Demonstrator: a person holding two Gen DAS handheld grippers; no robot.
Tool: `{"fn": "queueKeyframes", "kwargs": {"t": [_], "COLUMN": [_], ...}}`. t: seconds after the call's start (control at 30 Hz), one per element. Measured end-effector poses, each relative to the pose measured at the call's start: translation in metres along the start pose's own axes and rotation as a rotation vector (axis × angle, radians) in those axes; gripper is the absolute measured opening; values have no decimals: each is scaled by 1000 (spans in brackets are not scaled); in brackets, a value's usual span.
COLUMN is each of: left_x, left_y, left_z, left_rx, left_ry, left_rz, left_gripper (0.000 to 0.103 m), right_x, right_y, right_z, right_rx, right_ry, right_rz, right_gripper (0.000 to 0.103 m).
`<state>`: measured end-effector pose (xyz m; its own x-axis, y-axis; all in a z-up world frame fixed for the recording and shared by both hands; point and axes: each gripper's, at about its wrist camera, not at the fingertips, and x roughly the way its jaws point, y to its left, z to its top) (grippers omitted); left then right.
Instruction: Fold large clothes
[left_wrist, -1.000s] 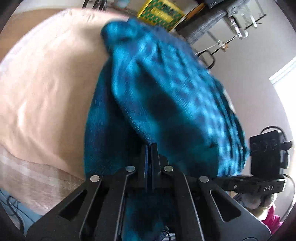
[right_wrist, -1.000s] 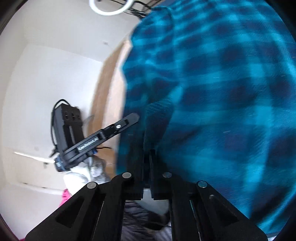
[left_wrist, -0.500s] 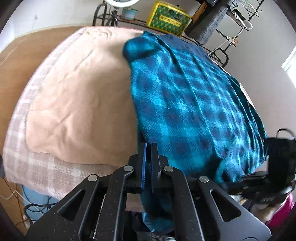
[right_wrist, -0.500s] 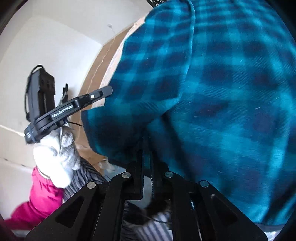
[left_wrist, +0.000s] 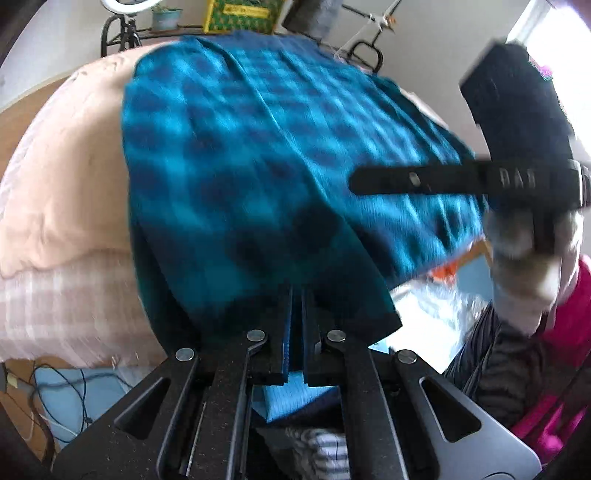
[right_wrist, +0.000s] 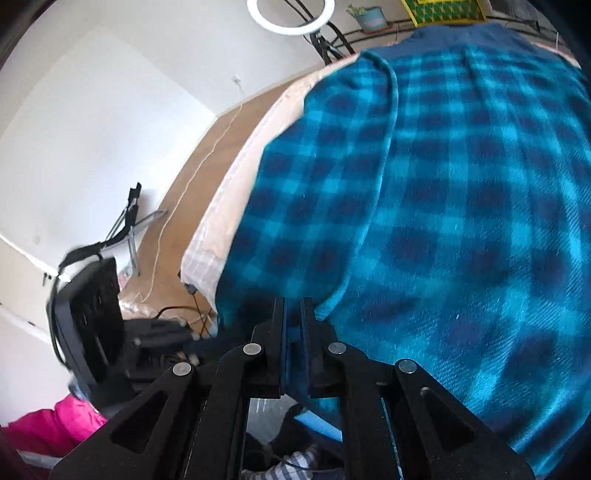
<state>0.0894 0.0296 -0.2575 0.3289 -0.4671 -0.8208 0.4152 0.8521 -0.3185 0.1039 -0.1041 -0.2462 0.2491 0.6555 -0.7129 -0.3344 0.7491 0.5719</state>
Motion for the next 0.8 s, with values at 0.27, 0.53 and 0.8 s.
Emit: {"fn": "queueKeyframes", "kwargs": {"t": [0.27, 0.53, 0.8], "left_x": [-55, -28, -6], "left_y": [32, 85, 88], "left_z": [-11, -28, -27], "left_rx": [-205, -425, -453], "left_ry": [-215, -182, -144], "left_rz": [52, 21, -65], "left_gripper": [57, 63, 24], "right_x": [15, -30, -43], "right_y": [-15, 17, 48], "right_z": [-14, 27, 94], "right_rx": [-53, -161, -244], "right_ry": [119, -14, -79], "right_rz": [-128, -156, -188], "right_gripper": [17, 45, 50]}}
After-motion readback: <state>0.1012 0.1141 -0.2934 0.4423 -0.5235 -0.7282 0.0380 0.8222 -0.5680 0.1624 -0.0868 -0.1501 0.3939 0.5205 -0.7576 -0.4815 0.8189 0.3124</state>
